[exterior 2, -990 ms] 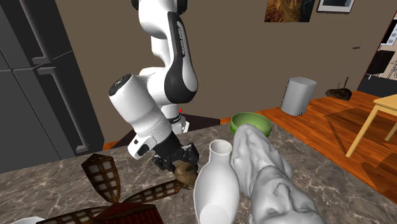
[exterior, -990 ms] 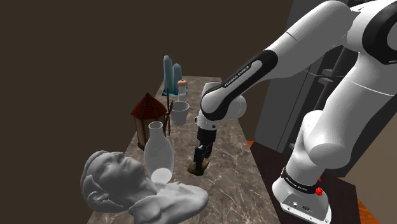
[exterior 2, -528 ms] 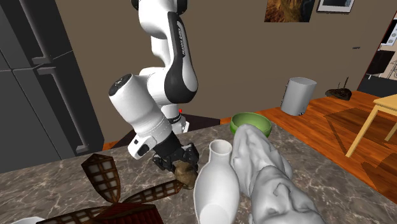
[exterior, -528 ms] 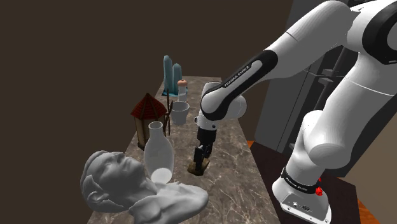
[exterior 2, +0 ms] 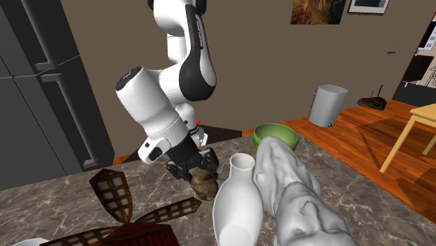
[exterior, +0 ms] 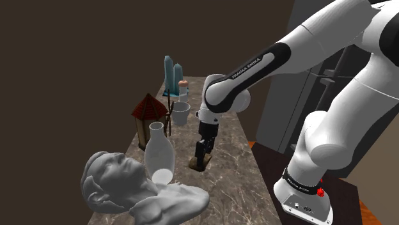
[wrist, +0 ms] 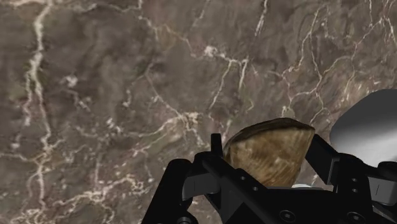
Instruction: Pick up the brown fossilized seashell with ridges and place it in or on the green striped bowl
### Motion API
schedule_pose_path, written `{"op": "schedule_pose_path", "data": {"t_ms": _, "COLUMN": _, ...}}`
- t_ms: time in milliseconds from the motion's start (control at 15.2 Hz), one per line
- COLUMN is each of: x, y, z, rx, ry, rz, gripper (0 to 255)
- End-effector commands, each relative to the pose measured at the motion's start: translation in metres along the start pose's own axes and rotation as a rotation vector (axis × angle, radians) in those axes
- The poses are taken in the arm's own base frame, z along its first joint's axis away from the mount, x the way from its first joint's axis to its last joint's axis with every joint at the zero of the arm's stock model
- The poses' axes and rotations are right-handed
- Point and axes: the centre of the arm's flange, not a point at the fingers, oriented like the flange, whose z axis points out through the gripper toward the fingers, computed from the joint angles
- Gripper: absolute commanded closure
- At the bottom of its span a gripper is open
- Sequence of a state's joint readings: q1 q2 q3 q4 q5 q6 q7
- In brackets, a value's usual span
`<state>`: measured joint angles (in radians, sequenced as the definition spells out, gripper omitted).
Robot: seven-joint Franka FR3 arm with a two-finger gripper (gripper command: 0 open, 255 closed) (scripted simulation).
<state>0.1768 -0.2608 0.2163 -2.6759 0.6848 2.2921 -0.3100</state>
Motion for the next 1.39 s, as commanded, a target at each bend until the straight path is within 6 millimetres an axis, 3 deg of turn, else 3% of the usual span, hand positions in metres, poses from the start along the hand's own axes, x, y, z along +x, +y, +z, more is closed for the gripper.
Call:
{"op": "schedule_pose_path", "data": {"t_ms": 0, "x": 0.0, "y": -0.004, "z": -0.01, "rx": 0.0, "ry": 0.0, "rz": 0.0, "gripper": 255}}
{"op": "schedule_pose_path", "data": {"t_ms": 1320, "x": -0.008, "y": -0.048, "z": -0.106, "rx": 0.0, "ry": 0.0, "rz": 0.0, "gripper": 255}}
